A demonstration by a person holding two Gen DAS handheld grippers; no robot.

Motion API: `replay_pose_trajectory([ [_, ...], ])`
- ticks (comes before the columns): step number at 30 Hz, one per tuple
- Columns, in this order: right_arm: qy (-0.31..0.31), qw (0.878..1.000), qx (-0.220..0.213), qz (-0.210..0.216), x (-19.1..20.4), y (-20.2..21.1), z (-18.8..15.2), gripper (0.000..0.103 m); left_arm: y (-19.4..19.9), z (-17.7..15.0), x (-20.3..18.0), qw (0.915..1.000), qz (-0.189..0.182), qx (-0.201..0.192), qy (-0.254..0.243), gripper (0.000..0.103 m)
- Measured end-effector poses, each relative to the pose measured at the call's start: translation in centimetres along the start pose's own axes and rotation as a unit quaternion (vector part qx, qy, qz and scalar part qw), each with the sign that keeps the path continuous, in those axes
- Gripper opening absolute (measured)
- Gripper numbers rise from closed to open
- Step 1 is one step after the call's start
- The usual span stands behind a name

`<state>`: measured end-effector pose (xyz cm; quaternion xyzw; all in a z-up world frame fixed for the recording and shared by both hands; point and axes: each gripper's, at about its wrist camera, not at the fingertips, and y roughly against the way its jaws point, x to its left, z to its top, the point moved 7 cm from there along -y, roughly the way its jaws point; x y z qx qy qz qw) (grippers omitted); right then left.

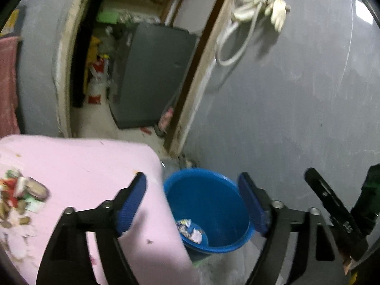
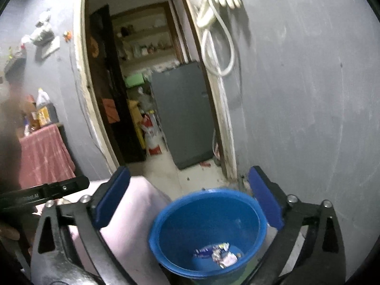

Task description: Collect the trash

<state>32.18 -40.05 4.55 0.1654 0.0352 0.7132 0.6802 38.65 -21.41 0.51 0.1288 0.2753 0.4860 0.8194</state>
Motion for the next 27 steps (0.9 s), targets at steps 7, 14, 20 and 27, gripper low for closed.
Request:
replay_pose_trajectory([
  [7, 0.032, 0.998, -0.046, 0.025, 4.9, 2.7, 2.5, 0.103, 6.8, 3.2, 2.6, 0.9952, 0.043, -0.088, -0.003, 0.099],
  [14, 0.060, 0.992, -0.087, 0.066, 11.1, 4.7, 3.6, 0.103, 12.7, 3.8, 5.1, 0.9856, 0.096, -0.138, -0.018, 0.101],
  [20, 0.068, 0.988, -0.100, 0.098, 15.6, 5.2, 3.3, 0.103, 17.4, 3.4, 7.7, 0.9743, 0.143, -0.172, -0.025, 0.101],
  [27, 0.077, 0.984, -0.096, 0.130, 19.9, 4.7, 2.0, 0.103, 21.3, 2.2, 11.7, 0.9624, 0.190, -0.192, -0.027, 0.101],
])
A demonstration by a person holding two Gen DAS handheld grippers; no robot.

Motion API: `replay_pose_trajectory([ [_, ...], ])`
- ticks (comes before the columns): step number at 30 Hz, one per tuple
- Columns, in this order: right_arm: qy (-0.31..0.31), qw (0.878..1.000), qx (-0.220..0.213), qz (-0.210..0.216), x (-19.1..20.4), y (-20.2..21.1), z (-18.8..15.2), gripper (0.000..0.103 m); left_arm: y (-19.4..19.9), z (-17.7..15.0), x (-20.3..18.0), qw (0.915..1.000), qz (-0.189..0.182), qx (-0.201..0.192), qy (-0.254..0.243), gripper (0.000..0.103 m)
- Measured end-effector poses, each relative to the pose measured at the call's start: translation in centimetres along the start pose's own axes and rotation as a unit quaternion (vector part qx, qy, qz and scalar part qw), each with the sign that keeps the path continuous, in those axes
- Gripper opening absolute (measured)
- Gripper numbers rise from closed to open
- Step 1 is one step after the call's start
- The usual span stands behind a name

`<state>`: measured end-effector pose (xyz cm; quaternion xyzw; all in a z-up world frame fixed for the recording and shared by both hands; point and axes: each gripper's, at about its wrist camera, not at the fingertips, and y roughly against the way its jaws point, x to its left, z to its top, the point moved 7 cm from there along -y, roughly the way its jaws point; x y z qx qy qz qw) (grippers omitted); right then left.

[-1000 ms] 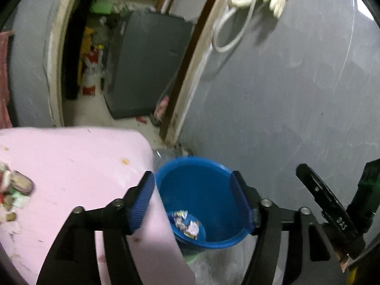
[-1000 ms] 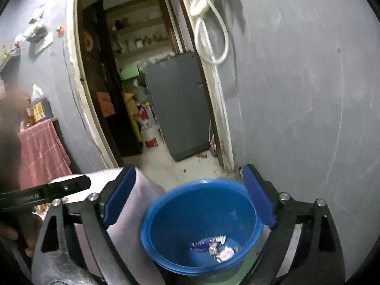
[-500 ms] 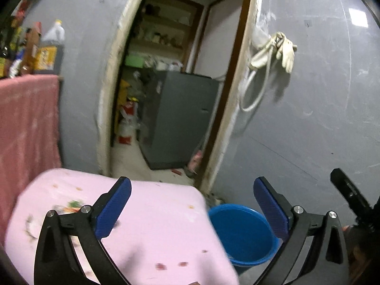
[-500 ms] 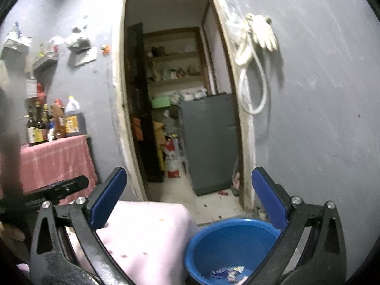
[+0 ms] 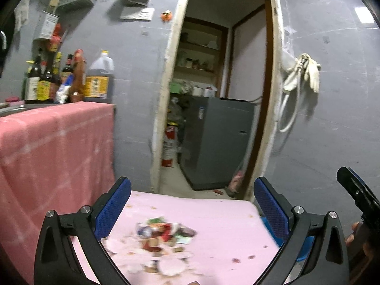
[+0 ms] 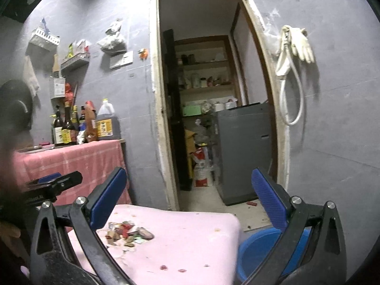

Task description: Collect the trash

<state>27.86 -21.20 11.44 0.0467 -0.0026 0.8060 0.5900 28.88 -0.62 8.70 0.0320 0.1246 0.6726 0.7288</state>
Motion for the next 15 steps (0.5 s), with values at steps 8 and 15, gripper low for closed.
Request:
replay_pose_trajectory([
  [8, 0.012, 0.999, 0.027, 0.023, 3.1, -2.5, -2.0, 0.103, 0.5, -1.7, 5.1, 0.9992, 0.039, 0.011, 0.007, 0.101],
  [15, 0.029, 0.996, 0.078, 0.042, 4.8, -5.3, -5.3, 0.103, -0.7, -4.8, 7.6, 0.9973, 0.051, 0.052, 0.010, 0.101],
])
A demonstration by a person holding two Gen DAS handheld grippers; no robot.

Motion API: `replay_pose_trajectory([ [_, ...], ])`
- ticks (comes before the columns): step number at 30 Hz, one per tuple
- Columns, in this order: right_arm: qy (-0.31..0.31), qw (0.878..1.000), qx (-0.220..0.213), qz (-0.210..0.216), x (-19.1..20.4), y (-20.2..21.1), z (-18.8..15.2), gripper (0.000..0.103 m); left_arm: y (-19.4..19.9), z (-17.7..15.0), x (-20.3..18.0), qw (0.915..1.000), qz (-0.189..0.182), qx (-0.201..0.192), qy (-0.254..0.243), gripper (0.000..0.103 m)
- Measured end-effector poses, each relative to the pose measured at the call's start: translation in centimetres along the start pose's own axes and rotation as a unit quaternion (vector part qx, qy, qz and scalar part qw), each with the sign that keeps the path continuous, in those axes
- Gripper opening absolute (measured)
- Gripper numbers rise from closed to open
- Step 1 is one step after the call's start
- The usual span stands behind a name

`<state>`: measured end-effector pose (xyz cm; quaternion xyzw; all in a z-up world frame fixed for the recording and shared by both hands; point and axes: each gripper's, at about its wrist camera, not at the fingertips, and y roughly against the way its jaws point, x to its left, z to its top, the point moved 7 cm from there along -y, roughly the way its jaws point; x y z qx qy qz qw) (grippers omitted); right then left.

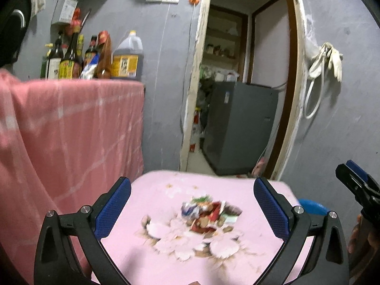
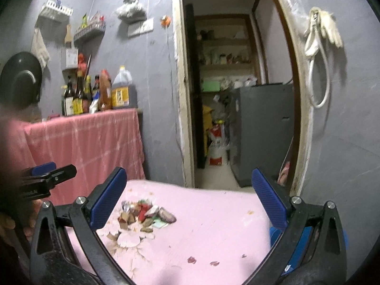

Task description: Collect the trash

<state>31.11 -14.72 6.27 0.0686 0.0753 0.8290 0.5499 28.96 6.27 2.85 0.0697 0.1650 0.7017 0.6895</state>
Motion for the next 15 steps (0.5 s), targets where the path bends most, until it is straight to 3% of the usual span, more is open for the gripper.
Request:
replay_pose_trajectory([
  [12, 0.011, 0.995, 0.095, 0.027, 1.0, -5.3, -5.1, 0.101, -4.2, -5.3, 0.4, 0.9952, -0.015, 0.095, -0.019, 0.101],
  [15, 0.012, 0.993, 0.116, 0.032, 1.1, -6.2, -6.1, 0.096, -5.1, -6.5, 0.1, 0.9926, -0.024, 0.117, -0.022, 0.100],
])
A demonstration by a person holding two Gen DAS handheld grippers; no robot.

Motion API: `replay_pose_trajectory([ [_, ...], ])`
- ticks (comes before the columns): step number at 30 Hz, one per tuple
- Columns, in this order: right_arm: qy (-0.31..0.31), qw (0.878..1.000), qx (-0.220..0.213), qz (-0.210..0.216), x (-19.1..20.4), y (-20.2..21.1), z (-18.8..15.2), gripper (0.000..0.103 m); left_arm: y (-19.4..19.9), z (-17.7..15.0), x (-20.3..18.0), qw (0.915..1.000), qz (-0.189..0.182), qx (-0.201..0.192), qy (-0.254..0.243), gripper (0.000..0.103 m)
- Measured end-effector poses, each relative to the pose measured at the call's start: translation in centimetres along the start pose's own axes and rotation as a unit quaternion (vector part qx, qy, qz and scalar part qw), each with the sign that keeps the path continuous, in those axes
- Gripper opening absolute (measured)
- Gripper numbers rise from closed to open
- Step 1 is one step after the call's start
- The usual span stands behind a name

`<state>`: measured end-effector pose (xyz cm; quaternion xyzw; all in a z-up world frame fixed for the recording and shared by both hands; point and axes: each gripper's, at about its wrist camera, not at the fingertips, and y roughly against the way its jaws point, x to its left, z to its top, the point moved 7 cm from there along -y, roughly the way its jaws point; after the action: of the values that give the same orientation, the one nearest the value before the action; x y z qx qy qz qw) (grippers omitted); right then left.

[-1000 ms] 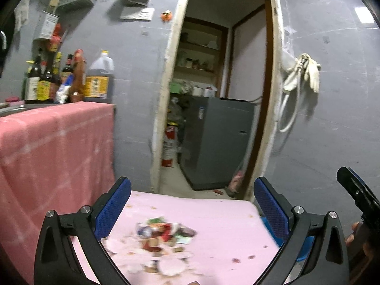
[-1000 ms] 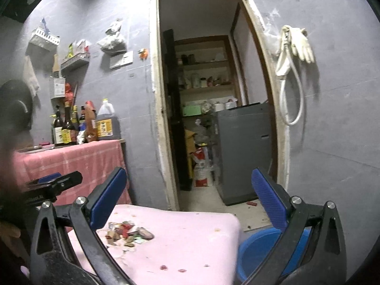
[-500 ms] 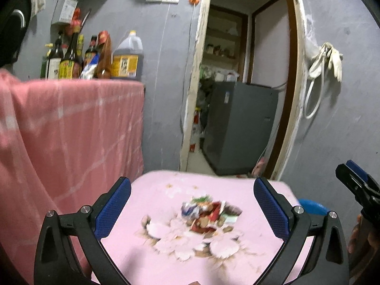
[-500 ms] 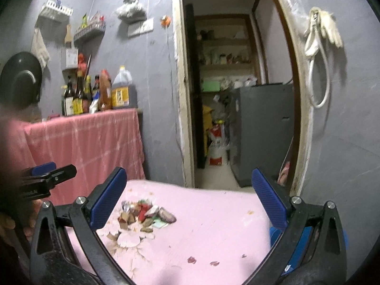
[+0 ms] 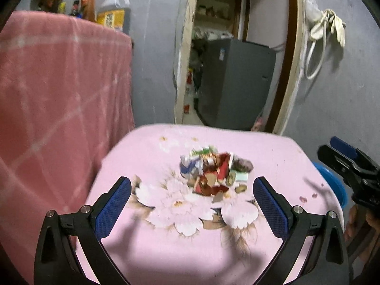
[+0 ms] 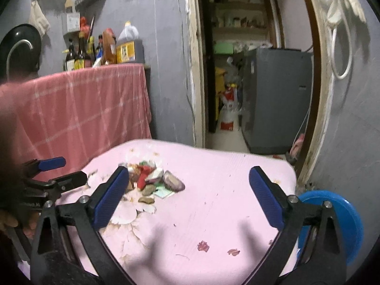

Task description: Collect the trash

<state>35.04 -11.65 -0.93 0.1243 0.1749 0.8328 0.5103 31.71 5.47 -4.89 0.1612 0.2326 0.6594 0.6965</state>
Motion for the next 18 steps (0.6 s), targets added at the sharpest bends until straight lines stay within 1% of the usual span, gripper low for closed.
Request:
replay_pose_trajectory([
  [2, 0.000, 1.000, 0.017, 0.004, 0.0, -0.9, -0.6, 0.091, -0.8, -0.5, -0.2, 0.9999, -0.007, 0.014, -0.001, 0.096],
  [4, -0.001, 1.000, 0.029, 0.007, -0.1, -1.5, -1.0, 0.088, -1.6, -0.8, -0.4, 0.9994, -0.017, 0.029, 0.001, 0.087],
  [5, -0.001, 0.999, 0.036, 0.008, -0.1, -1.9, -1.3, 0.086, -2.0, -1.0, -0.5, 0.9991, -0.022, 0.036, 0.001, 0.085],
  [7, 0.000, 0.999, 0.052, 0.012, -0.2, -2.6, -1.8, 0.084, -2.8, -1.3, -0.8, 0.9982, -0.031, 0.051, 0.000, 0.074],
  [8, 0.000, 0.998, 0.057, 0.014, -0.1, -2.8, -2.0, 0.082, -3.1, -1.4, -0.9, 0.9978, -0.034, 0.056, 0.000, 0.072],
  [10, -0.002, 0.997, 0.069, 0.019, -0.1, -3.3, -2.4, 0.078, -3.8, -1.6, -1.1, 0.9968, -0.040, 0.070, 0.001, 0.061],
  [11, -0.003, 0.997, 0.077, 0.021, -0.1, -3.7, -2.6, 0.076, -4.1, -1.7, -1.1, 0.9962, -0.043, 0.076, 0.002, 0.059],
  [13, -0.003, 0.995, 0.093, 0.027, 0.1, -4.3, -3.0, 0.074, -4.7, -1.9, -1.2, 0.9949, -0.049, 0.089, 0.006, 0.046],
  [14, -0.003, 0.995, 0.100, 0.029, 0.2, -4.6, -3.1, 0.073, -5.0, -2.0, -1.2, 0.9945, -0.050, 0.092, 0.008, 0.044],
  [16, -0.001, 0.993, 0.115, 0.034, 0.3, -5.1, -3.5, 0.071, -5.3, -2.2, -1.1, 0.9934, -0.058, 0.098, 0.012, 0.034],
  [17, 0.000, 0.991, 0.126, 0.037, 0.5, -5.5, -3.8, 0.070, -5.3, -2.2, -1.1, 0.9929, -0.062, 0.100, 0.015, 0.031],
  [18, 0.003, 0.990, 0.137, 0.042, 0.7, -5.8, -4.0, 0.069, -5.4, -2.3, -1.0, 0.9926, -0.065, 0.102, 0.017, 0.027],
])
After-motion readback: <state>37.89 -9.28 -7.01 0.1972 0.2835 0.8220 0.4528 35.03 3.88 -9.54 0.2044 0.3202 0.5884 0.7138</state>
